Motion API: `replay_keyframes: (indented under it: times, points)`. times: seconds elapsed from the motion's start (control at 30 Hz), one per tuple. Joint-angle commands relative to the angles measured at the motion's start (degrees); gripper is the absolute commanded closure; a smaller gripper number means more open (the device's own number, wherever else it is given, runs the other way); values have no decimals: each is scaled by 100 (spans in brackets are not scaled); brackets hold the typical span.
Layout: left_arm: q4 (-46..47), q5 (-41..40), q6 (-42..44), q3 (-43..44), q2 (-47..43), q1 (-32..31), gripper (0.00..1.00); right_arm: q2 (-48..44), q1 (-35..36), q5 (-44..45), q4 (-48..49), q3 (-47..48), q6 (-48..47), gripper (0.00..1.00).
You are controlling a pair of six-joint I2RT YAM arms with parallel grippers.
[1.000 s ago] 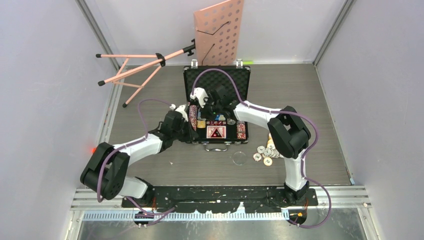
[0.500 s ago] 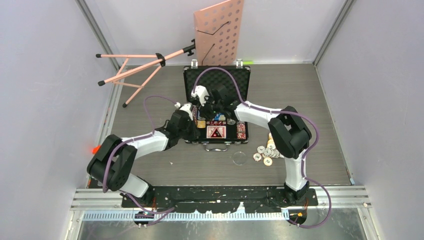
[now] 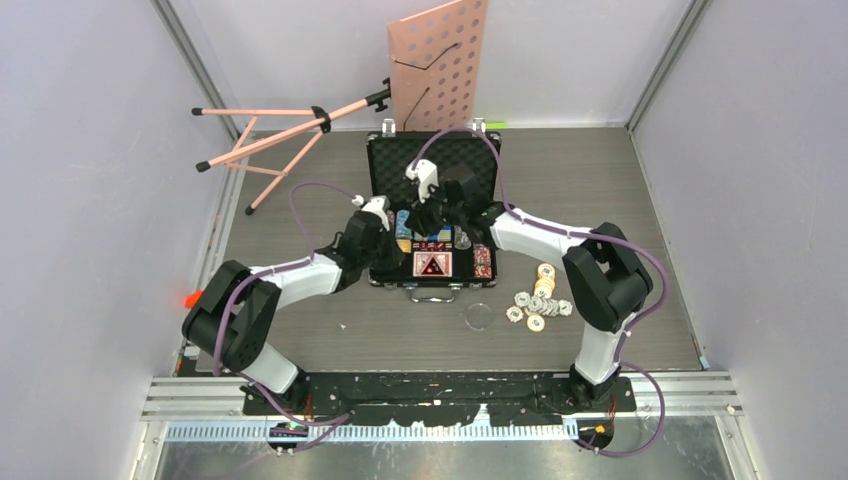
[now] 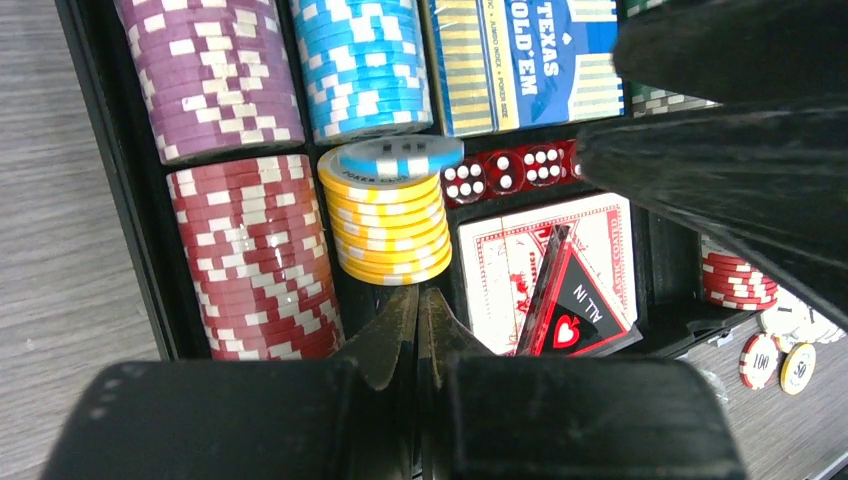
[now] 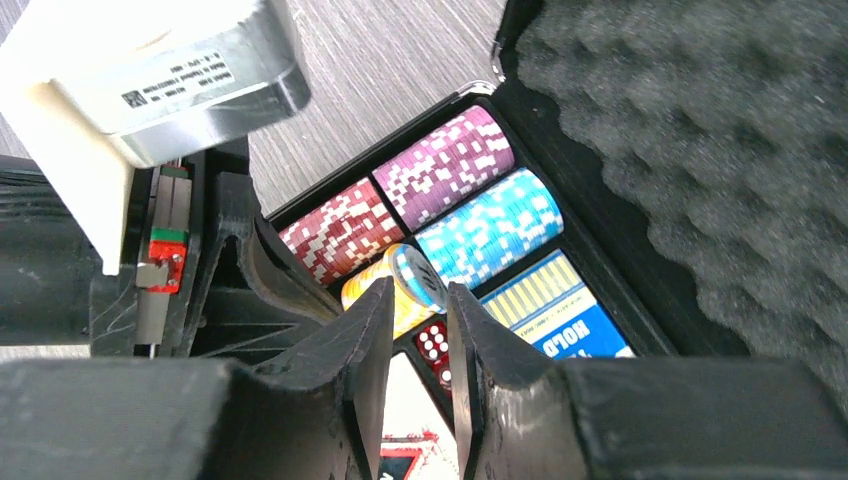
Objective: Pack up texas hold em set
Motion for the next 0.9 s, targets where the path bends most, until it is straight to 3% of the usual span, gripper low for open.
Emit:
replay_keyframes:
  times: [0.0,0.6,0.87]
  points:
    - [367,-142,117,256,99,-9,100,-528,-96,-31,414,-257,515,68]
    - [162,72,62,16,-150,35,100,-338,-141,-118,-112,-162,823,69]
    - [115,-14,128,-83,-130,35,100,-136,-94,-360,-551,49,683,78]
